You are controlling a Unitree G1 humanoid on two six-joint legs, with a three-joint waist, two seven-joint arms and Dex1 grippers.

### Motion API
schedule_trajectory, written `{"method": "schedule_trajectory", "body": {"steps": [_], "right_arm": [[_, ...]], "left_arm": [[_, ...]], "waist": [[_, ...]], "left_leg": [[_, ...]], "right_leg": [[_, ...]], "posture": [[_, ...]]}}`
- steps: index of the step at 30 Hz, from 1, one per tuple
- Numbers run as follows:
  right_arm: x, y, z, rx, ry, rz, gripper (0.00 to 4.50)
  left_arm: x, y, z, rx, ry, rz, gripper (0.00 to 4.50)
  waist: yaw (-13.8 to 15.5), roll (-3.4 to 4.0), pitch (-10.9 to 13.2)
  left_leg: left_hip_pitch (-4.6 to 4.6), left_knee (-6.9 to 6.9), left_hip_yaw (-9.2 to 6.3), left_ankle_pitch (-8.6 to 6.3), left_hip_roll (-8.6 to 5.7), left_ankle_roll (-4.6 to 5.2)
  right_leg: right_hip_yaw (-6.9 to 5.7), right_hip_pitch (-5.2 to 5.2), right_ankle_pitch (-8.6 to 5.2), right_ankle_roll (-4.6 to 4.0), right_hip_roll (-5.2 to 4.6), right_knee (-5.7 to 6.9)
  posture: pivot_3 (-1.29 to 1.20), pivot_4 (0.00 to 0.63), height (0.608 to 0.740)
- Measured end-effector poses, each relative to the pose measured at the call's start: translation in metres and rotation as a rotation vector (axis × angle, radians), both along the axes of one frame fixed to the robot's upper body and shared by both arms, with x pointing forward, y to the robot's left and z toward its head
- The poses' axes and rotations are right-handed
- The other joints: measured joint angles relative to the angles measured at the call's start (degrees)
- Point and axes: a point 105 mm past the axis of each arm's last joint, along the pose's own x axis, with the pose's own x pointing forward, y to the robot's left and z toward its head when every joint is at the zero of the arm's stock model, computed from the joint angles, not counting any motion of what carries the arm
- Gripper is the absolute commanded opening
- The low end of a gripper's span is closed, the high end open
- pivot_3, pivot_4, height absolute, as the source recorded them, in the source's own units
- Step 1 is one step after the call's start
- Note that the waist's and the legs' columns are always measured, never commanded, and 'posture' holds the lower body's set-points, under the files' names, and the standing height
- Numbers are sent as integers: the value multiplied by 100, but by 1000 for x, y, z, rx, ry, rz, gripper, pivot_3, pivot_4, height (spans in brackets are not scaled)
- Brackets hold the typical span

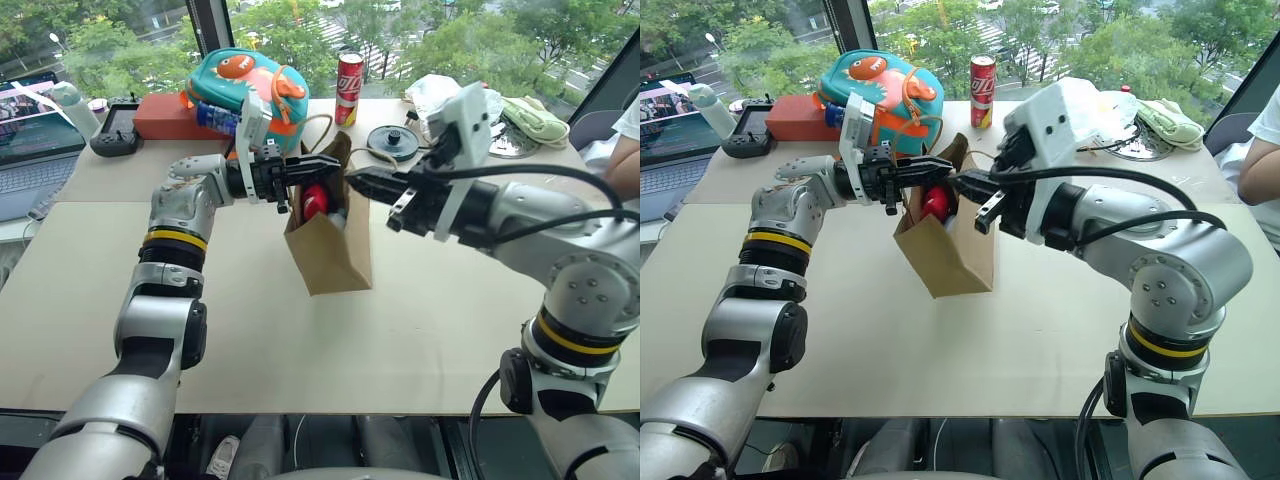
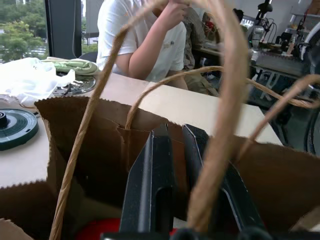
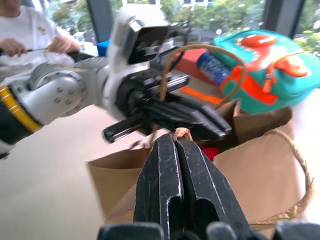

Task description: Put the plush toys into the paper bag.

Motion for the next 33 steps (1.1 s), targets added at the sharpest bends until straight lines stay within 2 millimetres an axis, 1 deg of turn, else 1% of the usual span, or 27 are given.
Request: {"method": "schedule_trajectory", "body": {"steps": [1, 4, 5, 6, 12, 14, 15, 18, 19, 20, 23, 24, 26, 27, 30, 31, 33], "right_arm": [[-2, 2, -5, -13, 10, 9, 103], [-5, 7, -31, -73, 95, 26, 103], [-5, 8, -35, -84, 109, 24, 103], [-3, 8, -38, -95, 117, 14, 103], [3, 8, -37, -79, 125, -22, 103], [9, 7, -33, -48, 127, -54, 634], [12, 6, -31, -35, 127, -66, 775], [17, 2, -24, 1, 116, -97, 1721], [18, 0, -21, 10, 110, -103, 2098], [18, -1, -19, 17, 106, -106, 2493], [17, -6, -14, 38, 93, -107, 3445], [16, -7, -12, 42, 88, -106, 3861], [14, -10, -8, 58, 80, -96, 4436], [13, -11, -5, 66, 75, -95, 4436], [13, -19, 3, 87, 54, -103, 4500], [12, -21, 4, 82, 50, -106, 4500], [13, -26, 5, 67, 44, -118, 4500]], "left_arm": [[0, 0, 0, 0, 0, 0, 506], [-1, 0, 0, 2, -1, -4, 506], [-1, -1, 1, 3, -3, -8, 506], [-2, -2, 2, 5, -7, -12, 506], [-4, -5, 6, 10, -27, -26, 506], [-5, -7, 10, 8, -37, -33, 506], [-5, -8, 13, 7, -44, -35, 506], [-5, -9, 18, 6, -57, -38, 506], [-5, -9, 18, 6, -55, -38, 506], [-5, -9, 17, 6, -46, -39, 506], [-5, -9, 16, 9, -27, -36, 506], [-5, -9, 15, 11, -21, -36, 506], [-6, -8, 14, 16, -1, -35, 506], [-6, -7, 13, 18, 6, -31, 506], [-6, -6, 14, 22, 16, -20, 1261], [-6, -7, 15, 20, 19, -20, 1564], [-8, -7, 16, 11, 29, -27, 2322]], "waist": [[4, 0, 0], [24, 0, 0], [30, 0, 0], [34, 0, 0], [50, 0, 0], [56, 0, 0], [65, 0, 0], [73, 0, 0], [73, 0, 0], [73, 0, 0], [68, 0, 0], [67, 0, 0], [66, 0, 0], [66, 0, 0], [71, 0, 0], [72, 0, 0], [71, 0, 0]], "left_leg": [[-1, 0, -1, 0, 0, 0], [-6, 1, 0, 0, -1, 0], [-8, 2, 0, 0, -2, 0], [-8, 2, 1, 0, -2, 0], [-2, 2, 1, 0, -1, 0], [-2, 2, 1, 0, 0, 0], [-2, 2, 2, 0, -1, 0], [-3, 2, 2, 0, -2, 0], [-3, 1, 2, 0, -1, 0], [-5, 0, 1, 0, -1, 0], [-6, 0, 2, 0, -1, 0], [-5, 0, 2, 0, -1, 0], [-5, -1, 1, 0, -1, 0], [-5, 0, 1, 0, -1, 0], [-4, 0, 2, 0, -1, 0], [-4, 1, 2, 0, -1, 0], [-5, 0, 3, 0, -1, 0]], "right_leg": [[0, 0, 0, 0, 0, 1], [0, 0, 0, 0, -2, 6], [0, -2, 0, 0, -2, 11], [0, -3, 0, 0, -2, 17], [0, -3, 0, 0, -1, -2], [0, -4, 0, 0, 0, -3], [0, -4, 0, 0, -1, -2], [0, -3, 0, 0, -2, 0], [0, -3, 0, -1, -1, 2], [0, -3, 0, -1, -1, 5], [0, -4, 0, -1, -1, 22], [0, -4, 0, -1, -1, 22], [0, -4, 0, -1, -1, 21], [0, -4, 0, -1, -1, 21], [0, -3, 0, -1, -1, 19], [0, -3, 0, -1, -1, 19], [0, -3, 0, -1, -2, 17]], "posture": [[0, 150, 740], [0, 150, 740], [0, 150, 740], [0, 150, 740], [0, 150, 740], [0, 150, 740], [0, 150, 740], [0, 150, 740], [0, 150, 740], [0, 150, 740], [0, 150, 740], [0, 150, 740], [0, 150, 740], [0, 150, 740], [0, 150, 740], [0, 150, 740], [0, 150, 740]]}}
